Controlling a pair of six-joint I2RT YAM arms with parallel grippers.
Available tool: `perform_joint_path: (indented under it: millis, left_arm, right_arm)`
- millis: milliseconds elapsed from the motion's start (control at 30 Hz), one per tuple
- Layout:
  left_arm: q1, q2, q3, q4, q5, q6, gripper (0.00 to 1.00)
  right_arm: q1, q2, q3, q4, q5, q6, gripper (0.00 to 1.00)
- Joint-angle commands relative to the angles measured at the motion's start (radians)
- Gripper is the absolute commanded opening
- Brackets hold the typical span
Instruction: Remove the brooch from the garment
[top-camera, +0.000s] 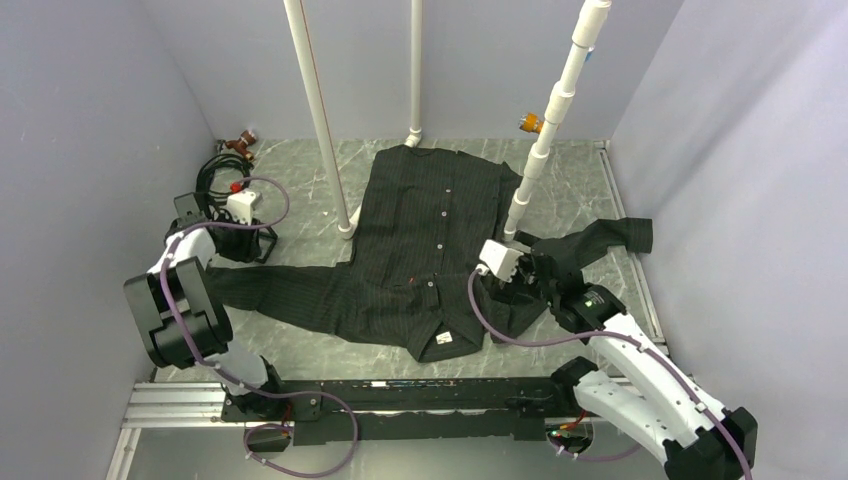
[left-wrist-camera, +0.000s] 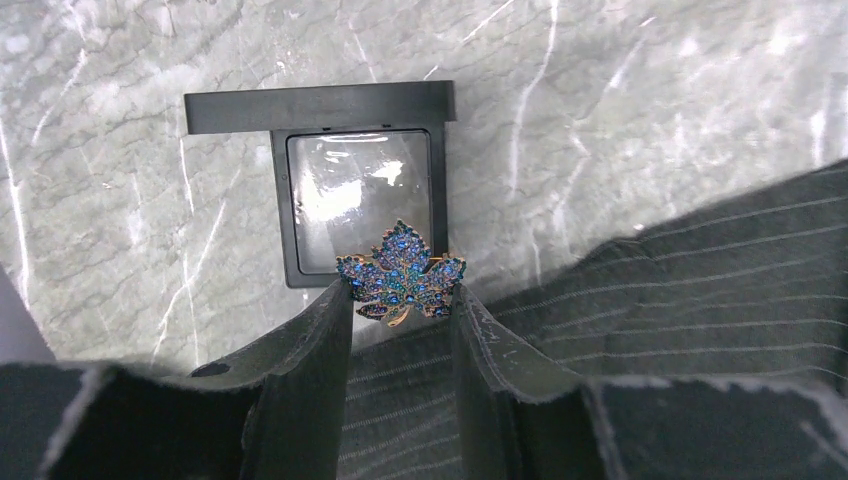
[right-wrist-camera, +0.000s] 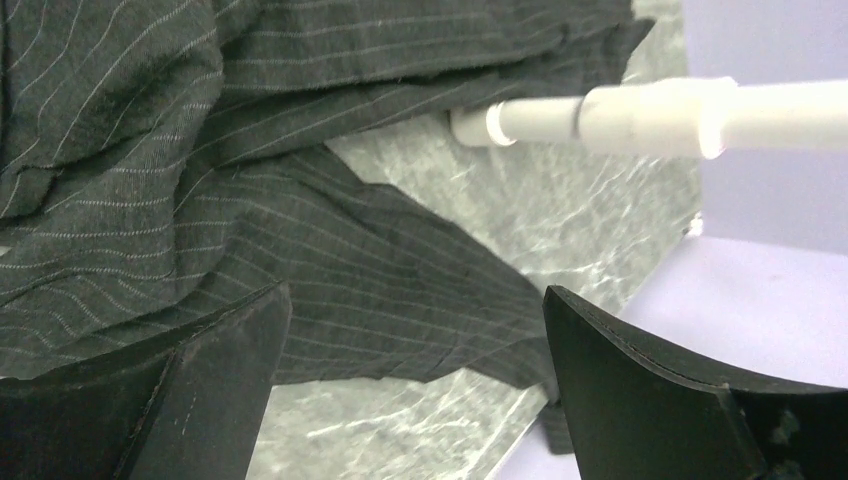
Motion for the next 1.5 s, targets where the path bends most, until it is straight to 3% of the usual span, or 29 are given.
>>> perform_joint_path:
  millis: [0,533,1067,1267,1467]
  left_arm:
    - [0.004,0.055,-0.001,0.101,-0.029,0.012,0.32]
    - [0.004,0.131,0.006,0.189,-0.001,0.024,0.39]
    - [0.004,0.198,0.004,0.268,0.027,0.025,0.47]
    - [0.004,0.195,-0.001,0.28,0.022,0.031,0.65]
    - [0.004,0.181,-0.001,0.272,0.026,0.025,0.71]
  right_arm:
    - [-0.045,0.031,0.07,-0.091,-0.06,0.1,1.0]
    - [-0.062,0.145,0.19,-0.005,-0.142,0.3,1.0]
    - [-0.061,0.167,0.172,0.015,-0.155,0.321,1.0]
    - [-0.062,0.174,0.174,0.015,-0.16,0.319,1.0]
    - [-0.06,0.184,0.176,0.015,-0.17,0.32,1.0]
